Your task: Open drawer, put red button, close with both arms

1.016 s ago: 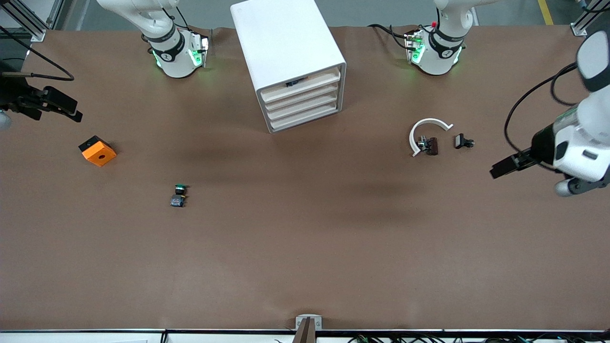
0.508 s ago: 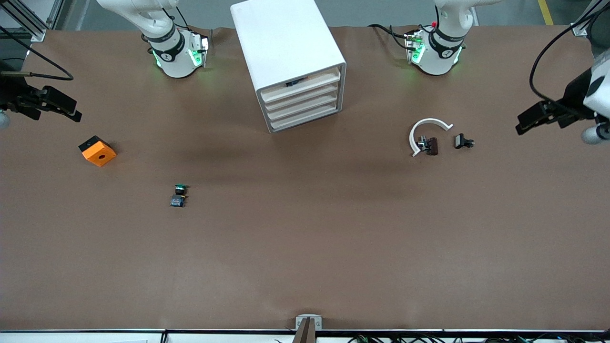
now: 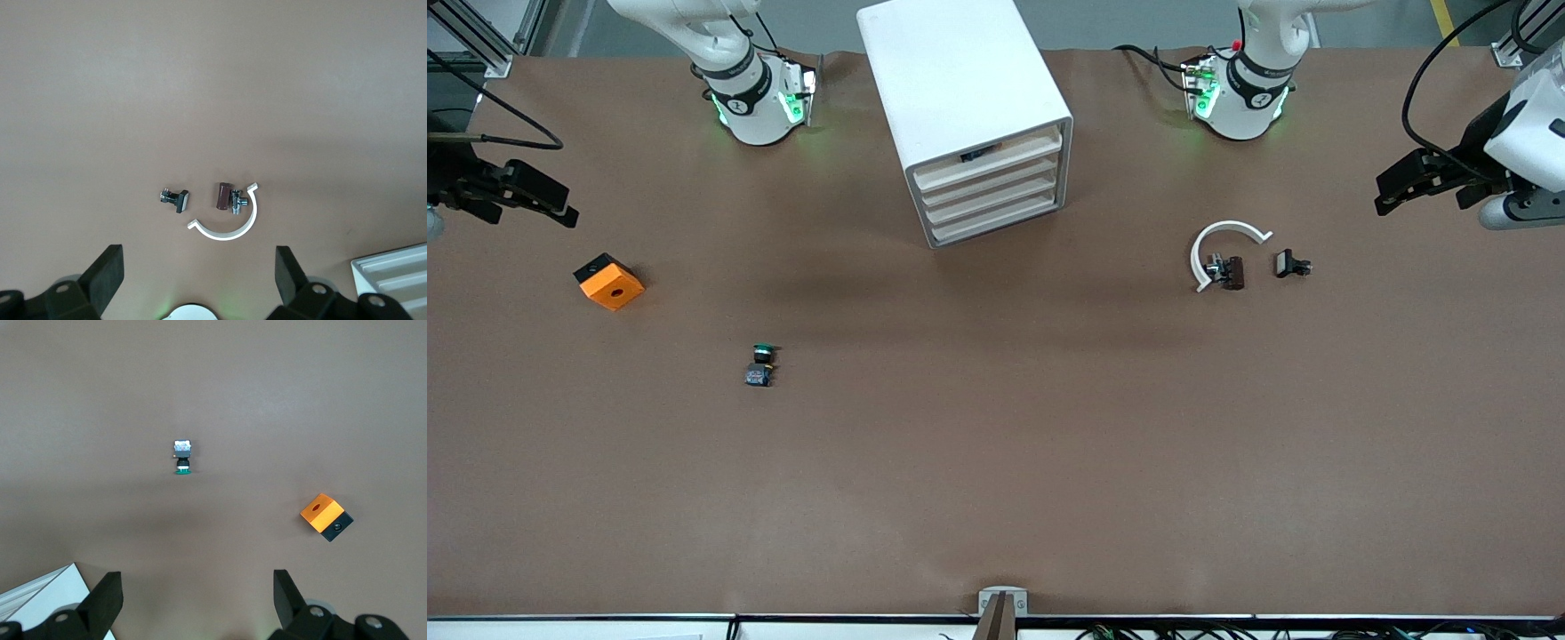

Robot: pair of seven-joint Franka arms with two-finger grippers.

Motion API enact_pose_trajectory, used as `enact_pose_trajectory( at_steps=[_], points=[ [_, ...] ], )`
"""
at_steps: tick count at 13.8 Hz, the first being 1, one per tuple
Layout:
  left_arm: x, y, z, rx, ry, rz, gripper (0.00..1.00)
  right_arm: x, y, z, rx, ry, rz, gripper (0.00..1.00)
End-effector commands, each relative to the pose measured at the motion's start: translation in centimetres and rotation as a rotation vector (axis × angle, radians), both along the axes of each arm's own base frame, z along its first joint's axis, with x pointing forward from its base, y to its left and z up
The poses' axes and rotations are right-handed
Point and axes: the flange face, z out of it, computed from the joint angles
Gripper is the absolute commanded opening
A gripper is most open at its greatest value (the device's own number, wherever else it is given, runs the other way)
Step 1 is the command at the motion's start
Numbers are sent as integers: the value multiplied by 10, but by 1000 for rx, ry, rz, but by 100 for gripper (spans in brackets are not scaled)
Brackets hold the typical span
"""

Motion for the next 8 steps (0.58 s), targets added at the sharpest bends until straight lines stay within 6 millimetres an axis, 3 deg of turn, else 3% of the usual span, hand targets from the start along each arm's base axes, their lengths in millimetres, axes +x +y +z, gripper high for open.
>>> enact_pose_trajectory(
  at_steps=[1,8],
  points=[
    [-9,8,5,4,-3,-41,100,1,-3,7,-17,-7,-1,100],
    [-4,11,4,3,-1,-38,100,1,-3,8,-17,-9,-1,100]
  ],
)
